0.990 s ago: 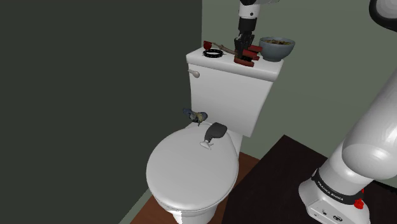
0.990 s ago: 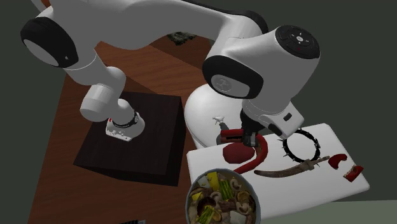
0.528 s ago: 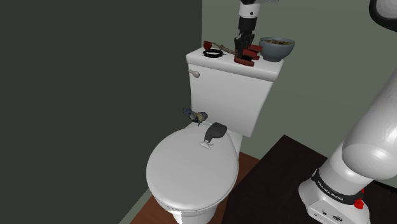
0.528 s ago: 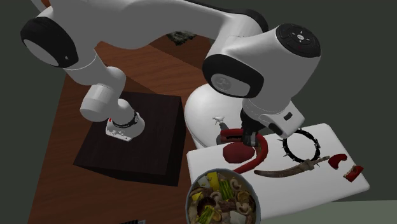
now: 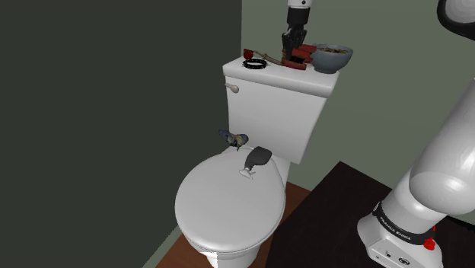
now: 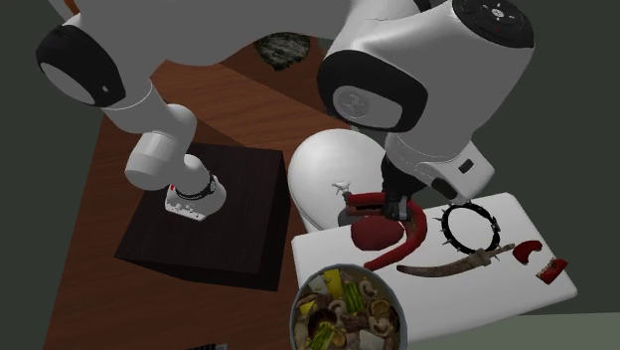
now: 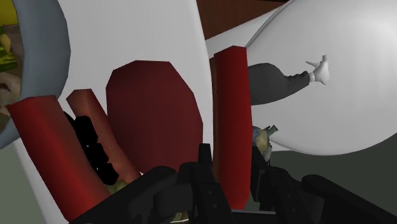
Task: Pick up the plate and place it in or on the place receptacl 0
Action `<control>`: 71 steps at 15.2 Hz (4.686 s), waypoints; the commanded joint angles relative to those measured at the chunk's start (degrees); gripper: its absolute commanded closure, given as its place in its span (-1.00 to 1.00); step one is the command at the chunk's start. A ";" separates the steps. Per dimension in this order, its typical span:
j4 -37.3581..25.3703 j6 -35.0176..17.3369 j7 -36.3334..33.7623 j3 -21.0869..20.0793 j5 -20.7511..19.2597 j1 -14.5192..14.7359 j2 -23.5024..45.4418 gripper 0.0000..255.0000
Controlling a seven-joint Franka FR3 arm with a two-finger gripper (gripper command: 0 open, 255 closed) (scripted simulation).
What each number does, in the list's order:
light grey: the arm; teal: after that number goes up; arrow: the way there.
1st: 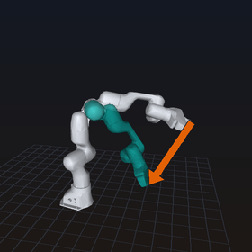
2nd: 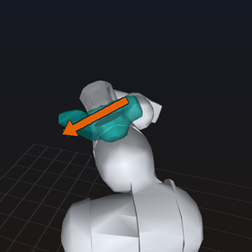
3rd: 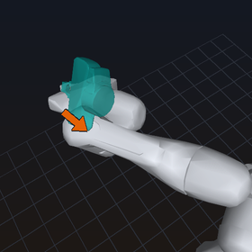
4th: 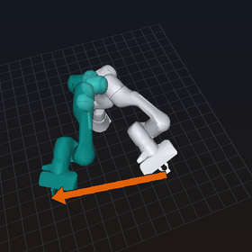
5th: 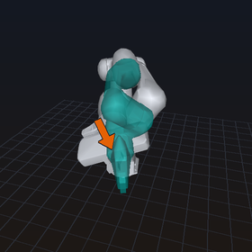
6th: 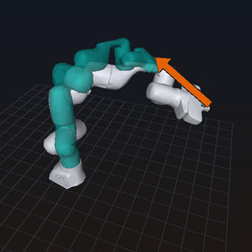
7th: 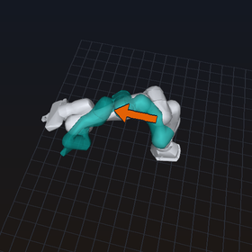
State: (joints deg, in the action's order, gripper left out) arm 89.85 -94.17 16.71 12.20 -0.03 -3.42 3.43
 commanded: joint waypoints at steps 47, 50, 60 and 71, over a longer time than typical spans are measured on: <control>-21.85 15.41 18.91 6.48 2.89 -13.34 6.59 1.00; -17.19 12.32 18.61 6.32 2.31 -12.87 4.95 1.00; -13.44 9.71 18.38 6.21 1.89 -12.55 3.74 1.00; -28.29 19.60 19.26 6.72 3.78 -14.05 8.95 -1.00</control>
State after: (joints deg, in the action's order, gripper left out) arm 63.01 -75.63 35.82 18.85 3.57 -17.25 11.91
